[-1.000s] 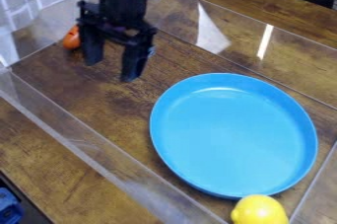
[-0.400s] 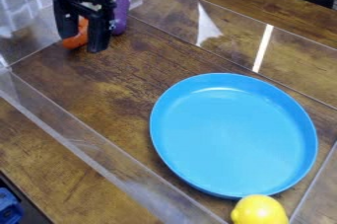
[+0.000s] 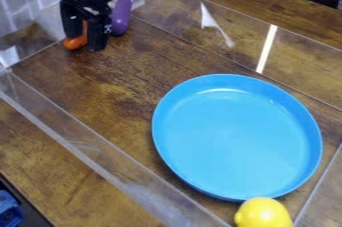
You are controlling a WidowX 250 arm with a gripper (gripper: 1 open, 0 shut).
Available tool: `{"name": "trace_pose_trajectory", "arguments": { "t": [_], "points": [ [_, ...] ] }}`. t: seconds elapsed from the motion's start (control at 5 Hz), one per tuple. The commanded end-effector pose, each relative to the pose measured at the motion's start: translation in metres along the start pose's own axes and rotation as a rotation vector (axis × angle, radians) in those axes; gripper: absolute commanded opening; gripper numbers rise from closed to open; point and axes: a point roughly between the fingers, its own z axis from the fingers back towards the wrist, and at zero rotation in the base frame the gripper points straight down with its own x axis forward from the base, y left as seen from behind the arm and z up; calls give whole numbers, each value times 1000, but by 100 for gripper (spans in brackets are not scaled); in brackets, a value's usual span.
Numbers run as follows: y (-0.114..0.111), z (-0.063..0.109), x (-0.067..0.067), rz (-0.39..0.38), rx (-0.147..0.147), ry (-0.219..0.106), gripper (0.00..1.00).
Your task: Put the carrot on the blue tray
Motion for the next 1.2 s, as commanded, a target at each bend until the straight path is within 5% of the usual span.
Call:
{"name": "trace_pose_trajectory", "arguments": {
  "t": [0.0, 0.2, 0.4, 0.6, 1.0],
  "points": [
    [20, 16, 6, 26, 44, -67, 100],
    [21, 11, 11, 38, 47, -79, 100],
    [19, 10, 21, -28, 56, -94, 100],
    [15, 10, 31, -98, 62, -109, 0],
    [13, 20, 27, -197, 61, -121, 0]
  ]
}}
